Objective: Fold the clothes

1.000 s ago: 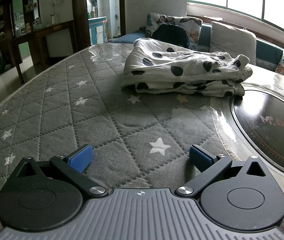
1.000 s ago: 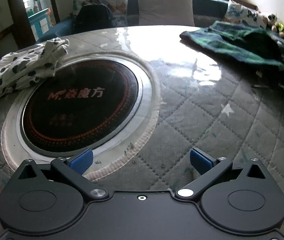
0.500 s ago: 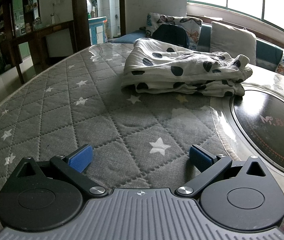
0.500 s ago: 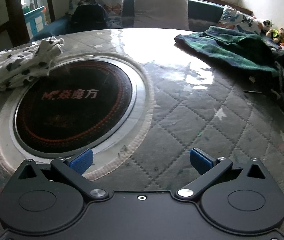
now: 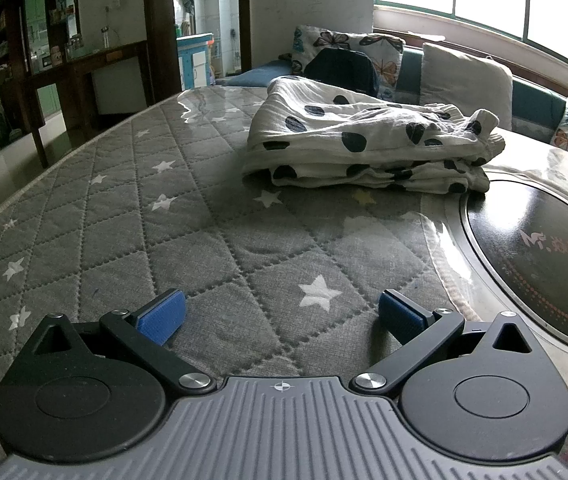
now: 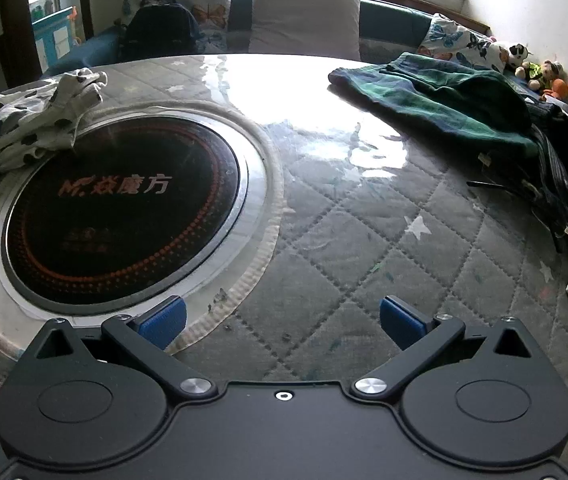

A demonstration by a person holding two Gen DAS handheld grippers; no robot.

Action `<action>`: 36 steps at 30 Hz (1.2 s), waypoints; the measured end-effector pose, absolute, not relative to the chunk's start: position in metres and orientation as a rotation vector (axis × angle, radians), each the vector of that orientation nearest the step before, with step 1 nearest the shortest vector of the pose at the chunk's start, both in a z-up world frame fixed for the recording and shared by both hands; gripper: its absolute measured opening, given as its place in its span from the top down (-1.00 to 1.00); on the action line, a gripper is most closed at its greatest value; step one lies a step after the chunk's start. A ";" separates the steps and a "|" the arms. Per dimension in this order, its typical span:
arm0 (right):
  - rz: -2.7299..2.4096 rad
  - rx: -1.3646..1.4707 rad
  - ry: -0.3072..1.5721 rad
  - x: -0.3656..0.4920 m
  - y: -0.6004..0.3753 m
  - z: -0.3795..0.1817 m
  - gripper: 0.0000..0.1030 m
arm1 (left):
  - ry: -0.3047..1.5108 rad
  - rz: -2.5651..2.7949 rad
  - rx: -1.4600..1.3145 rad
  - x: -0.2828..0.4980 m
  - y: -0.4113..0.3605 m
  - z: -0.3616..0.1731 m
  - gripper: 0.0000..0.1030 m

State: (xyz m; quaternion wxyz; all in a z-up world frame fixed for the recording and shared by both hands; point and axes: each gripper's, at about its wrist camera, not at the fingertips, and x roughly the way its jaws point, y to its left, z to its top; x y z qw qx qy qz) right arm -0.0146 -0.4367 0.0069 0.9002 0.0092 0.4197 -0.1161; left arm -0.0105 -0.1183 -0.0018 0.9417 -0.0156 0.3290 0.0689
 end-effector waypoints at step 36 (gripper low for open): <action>-0.195 0.061 0.845 -0.013 -0.451 -0.001 -1.00 | 0.671 0.141 -0.032 -0.011 -0.118 -0.002 -1.00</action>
